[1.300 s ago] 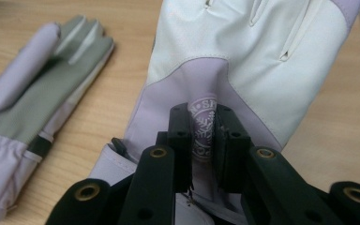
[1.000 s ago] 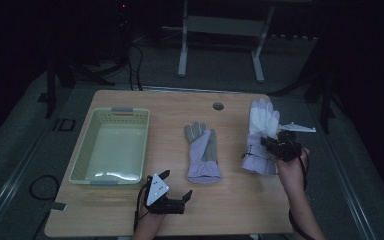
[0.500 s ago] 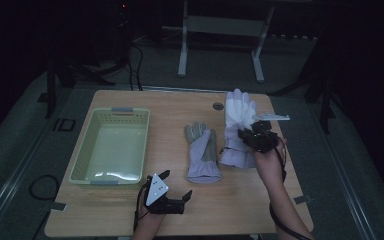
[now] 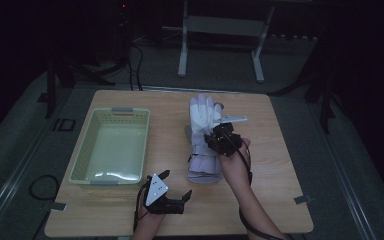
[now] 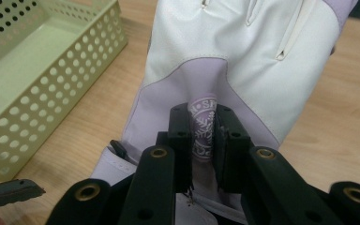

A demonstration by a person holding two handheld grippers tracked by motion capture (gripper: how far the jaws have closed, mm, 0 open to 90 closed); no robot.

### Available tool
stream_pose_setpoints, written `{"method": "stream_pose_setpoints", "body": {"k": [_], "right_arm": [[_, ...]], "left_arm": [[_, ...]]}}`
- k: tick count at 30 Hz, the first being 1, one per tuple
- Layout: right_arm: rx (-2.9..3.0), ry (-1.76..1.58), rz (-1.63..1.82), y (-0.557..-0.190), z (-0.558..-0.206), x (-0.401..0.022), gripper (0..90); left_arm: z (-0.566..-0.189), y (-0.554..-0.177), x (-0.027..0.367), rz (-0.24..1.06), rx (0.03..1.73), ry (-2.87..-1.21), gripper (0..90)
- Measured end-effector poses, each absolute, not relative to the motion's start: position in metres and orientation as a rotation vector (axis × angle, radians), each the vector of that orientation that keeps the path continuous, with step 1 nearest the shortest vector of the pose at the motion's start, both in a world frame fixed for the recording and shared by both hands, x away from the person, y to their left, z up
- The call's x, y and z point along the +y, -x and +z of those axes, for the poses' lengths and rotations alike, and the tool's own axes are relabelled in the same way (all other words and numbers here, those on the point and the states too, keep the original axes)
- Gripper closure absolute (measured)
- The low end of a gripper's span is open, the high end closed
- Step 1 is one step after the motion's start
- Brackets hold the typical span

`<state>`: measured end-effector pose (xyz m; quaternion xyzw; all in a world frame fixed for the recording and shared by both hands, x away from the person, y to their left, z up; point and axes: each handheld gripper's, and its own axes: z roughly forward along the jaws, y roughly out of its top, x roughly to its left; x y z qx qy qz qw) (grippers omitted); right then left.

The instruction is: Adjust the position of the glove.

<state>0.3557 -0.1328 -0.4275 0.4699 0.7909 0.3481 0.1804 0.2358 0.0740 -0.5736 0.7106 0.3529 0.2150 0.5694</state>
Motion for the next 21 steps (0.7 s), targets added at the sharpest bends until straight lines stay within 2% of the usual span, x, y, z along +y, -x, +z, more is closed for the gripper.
{"method": "stream_pose_setpoints", "body": {"k": [21], "right_arm": [[2.297,-1.47,0.83,-0.382,-0.493,-0.125,76.9]], "left_arm": [[-0.574,-0.236,0.074,0.503,0.827,-1.669,0.0]]}}
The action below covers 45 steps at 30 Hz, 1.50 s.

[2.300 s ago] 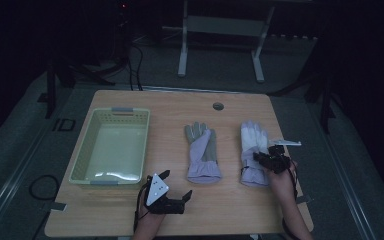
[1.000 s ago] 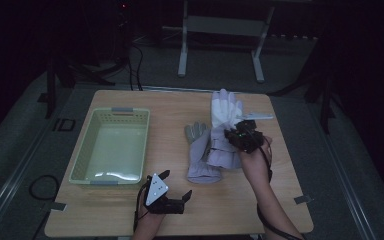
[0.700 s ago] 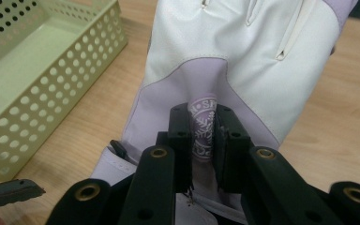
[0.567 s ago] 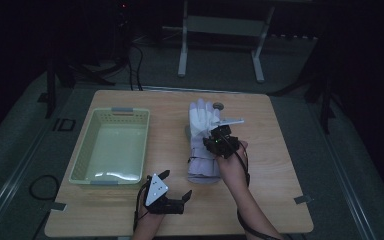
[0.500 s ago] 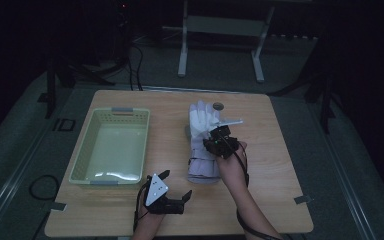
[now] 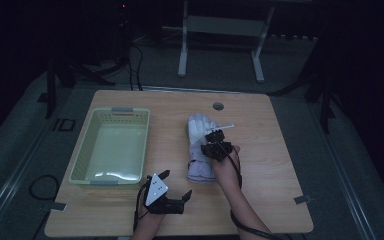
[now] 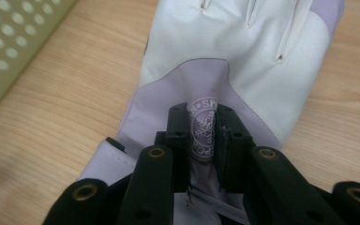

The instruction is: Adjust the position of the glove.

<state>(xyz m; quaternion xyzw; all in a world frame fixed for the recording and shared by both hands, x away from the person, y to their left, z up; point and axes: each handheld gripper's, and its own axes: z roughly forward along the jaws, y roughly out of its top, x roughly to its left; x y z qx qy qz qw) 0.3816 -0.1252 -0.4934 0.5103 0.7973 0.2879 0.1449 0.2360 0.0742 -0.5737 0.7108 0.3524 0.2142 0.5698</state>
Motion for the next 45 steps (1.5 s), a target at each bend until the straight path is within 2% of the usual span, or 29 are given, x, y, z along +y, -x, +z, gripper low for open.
{"method": "stream_pose_setpoints", "body": {"k": [6,22,26,31,34,37,42,45], "right_arm": [[2.316,-1.454,0.805,-0.383,-0.496,-0.126,75.9],[2.286,-1.495,0.794,-0.384,-0.496,-0.16,74.3],[2.309,-1.449,0.824,-0.382,-0.492,-0.162,67.2],[2.331,-1.354,0.928,-0.378,-0.484,-0.171,43.0],[2.347,-1.342,0.962,-0.377,-0.481,-0.177,37.9],[2.353,-1.352,1.004,-0.375,-0.478,-0.187,24.1],[2.374,-1.302,1.066,-0.371,-0.474,-0.195,14.4],[2.408,-1.203,1.11,-0.368,-0.475,-0.198,15.7]], "left_arm": [[-0.574,-0.236,0.074,0.504,0.828,-1.669,0.0],[-0.574,-0.236,0.073,0.502,0.829,-1.672,0.0],[-0.573,-0.237,0.072,0.492,0.824,-1.696,0.0],[-0.573,-0.238,0.073,0.482,0.827,-1.685,0.0],[-0.573,-0.238,0.073,0.487,0.827,-1.688,0.0],[-0.573,-0.238,0.071,0.496,0.842,-1.694,0.0],[-0.573,-0.242,0.071,0.446,0.843,-1.718,0.0],[-0.571,-0.243,0.065,0.448,0.805,-1.775,0.0]]}}
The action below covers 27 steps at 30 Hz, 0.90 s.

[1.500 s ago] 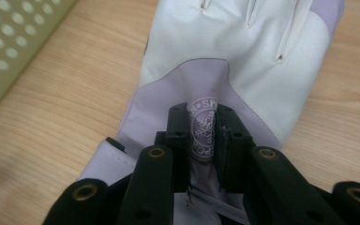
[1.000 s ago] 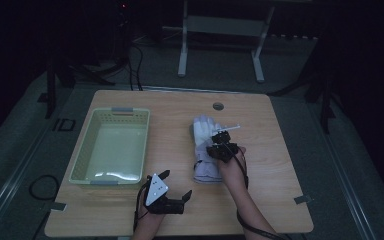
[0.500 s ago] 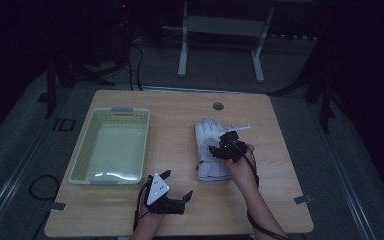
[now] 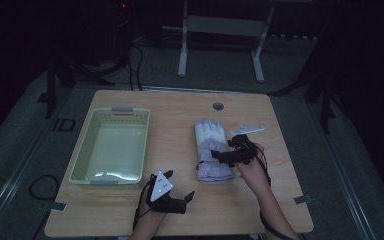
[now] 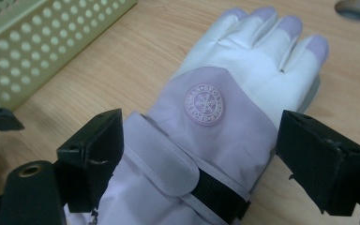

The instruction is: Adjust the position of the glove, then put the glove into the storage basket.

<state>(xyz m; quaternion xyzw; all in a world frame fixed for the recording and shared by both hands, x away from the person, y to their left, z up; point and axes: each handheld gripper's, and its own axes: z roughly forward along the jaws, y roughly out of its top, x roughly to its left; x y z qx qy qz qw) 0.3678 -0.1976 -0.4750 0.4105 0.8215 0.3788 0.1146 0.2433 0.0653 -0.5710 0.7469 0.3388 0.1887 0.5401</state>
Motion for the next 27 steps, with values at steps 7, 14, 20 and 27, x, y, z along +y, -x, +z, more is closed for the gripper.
{"method": "stream_pose_setpoints", "body": {"k": [7,14,20,27], "right_arm": [[2.325,-0.961,1.057,-0.359,-0.475,-0.208,16.9],[2.378,-0.948,1.065,-0.356,-0.477,-0.225,16.5],[2.361,-1.052,1.108,-0.359,-0.483,-0.232,11.7],[2.322,-1.125,1.179,-0.367,-0.483,-0.238,12.0]], "left_arm": [[-0.555,-0.251,0.059,0.336,0.79,-1.831,0.0],[-0.539,-0.262,0.061,0.294,0.799,-1.814,3.2],[-0.523,-0.283,0.059,0.239,0.807,-1.812,2.4],[-0.511,-0.315,0.047,0.183,0.837,-1.841,2.5]]}}
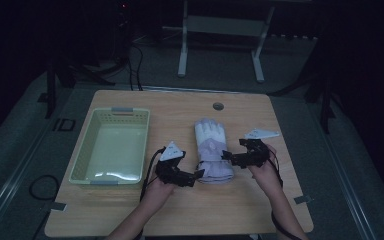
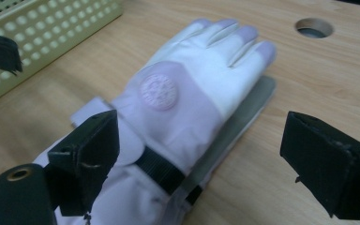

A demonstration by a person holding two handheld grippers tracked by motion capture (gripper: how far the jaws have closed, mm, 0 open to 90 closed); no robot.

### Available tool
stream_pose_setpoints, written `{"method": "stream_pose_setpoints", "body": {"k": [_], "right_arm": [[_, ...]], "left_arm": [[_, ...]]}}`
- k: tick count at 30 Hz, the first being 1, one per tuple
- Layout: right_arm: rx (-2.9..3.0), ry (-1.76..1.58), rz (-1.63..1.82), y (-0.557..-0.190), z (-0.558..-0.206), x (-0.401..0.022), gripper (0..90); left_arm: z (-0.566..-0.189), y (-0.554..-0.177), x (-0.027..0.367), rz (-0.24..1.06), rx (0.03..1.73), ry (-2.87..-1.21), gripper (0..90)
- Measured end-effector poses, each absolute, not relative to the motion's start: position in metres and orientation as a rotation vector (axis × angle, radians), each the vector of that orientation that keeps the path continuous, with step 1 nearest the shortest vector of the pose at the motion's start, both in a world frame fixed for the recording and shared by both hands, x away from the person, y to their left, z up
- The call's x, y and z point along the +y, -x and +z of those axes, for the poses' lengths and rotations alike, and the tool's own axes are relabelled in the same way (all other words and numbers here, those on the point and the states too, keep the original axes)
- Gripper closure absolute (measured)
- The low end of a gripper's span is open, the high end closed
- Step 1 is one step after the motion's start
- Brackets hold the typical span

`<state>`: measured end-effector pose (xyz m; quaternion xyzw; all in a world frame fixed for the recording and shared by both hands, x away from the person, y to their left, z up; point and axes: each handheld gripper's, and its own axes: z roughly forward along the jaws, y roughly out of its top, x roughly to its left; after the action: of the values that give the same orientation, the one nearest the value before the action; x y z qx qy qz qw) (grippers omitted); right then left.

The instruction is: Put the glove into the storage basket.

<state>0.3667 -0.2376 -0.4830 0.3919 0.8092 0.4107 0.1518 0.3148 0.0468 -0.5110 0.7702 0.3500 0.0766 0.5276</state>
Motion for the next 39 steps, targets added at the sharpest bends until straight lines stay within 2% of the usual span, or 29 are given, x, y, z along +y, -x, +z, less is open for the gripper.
{"method": "stream_pose_setpoints", "body": {"k": [7,10,12,15,18,21,23,26,27,29,30,33,34,36,39], "right_arm": [[2.323,-1.129,1.183,-0.379,-0.481,-0.23,11.0],[2.332,-1.139,1.181,-0.386,-0.483,-0.227,16.5],[2.321,-1.157,1.186,-0.39,-0.487,-0.226,22.5],[2.325,-1.183,1.163,-0.395,-0.497,-0.224,26.8],[2.328,-1.254,1.164,-0.398,-0.51,-0.226,28.1],[2.362,-1.296,1.145,-0.4,-0.524,-0.225,27.9],[2.385,-1.333,1.128,-0.402,-0.531,-0.225,28.0],[2.448,-1.396,1.114,-0.406,-0.538,-0.227,36.1],[2.465,-1.404,1.097,-0.407,-0.539,-0.226,41.5],[2.503,-1.429,1.119,-0.408,-0.54,-0.227,50.2],[2.516,-1.428,1.106,-0.408,-0.54,-0.226,54.6],[2.523,-1.407,1.06,-0.406,-0.538,-0.222,65.9],[2.519,-1.388,1.038,-0.404,-0.536,-0.22,72.4],[2.504,-1.344,0.993,-0.4,-0.534,-0.216,77.6],[2.472,-1.318,0.972,-0.395,-0.531,-0.212,81.1]], "left_arm": [[-0.508,-0.347,0.021,0.118,0.89,-1.908,2.7],[-0.508,-0.351,0.016,0.142,0.935,-1.945,3.6],[-0.513,-0.353,0.016,0.114,0.96,-1.939,6.5],[-0.524,-0.353,0.018,0.075,1.019,-1.943,7.6],[-0.539,-0.353,0.019,0.02,1.09,-1.976,7.8],[-0.55,-0.351,0.016,0.0,1.1,-2.017,14.3],[-0.556,-0.352,0.016,-0.047,1.118,-2.003,15.1],[-0.562,-0.353,0.016,-0.105,1.107,-2.002,23.7],[-0.563,-0.354,0.016,-0.134,1.093,-1.995,26.4],[-0.565,-0.356,0.016,-0.199,1.082,-1.976,40.7],[-0.565,-0.357,0.016,-0.208,1.076,-1.98,41.6],[-0.566,-0.357,0.018,-0.247,1.08,-1.968,52.1],[-0.566,-0.357,0.018,-0.248,1.079,-1.966,56.6],[-0.563,-0.356,0.017,-0.243,1.082,-1.97,64.7],[-0.559,-0.355,0.016,-0.233,1.088,-1.985,70.6]]}}
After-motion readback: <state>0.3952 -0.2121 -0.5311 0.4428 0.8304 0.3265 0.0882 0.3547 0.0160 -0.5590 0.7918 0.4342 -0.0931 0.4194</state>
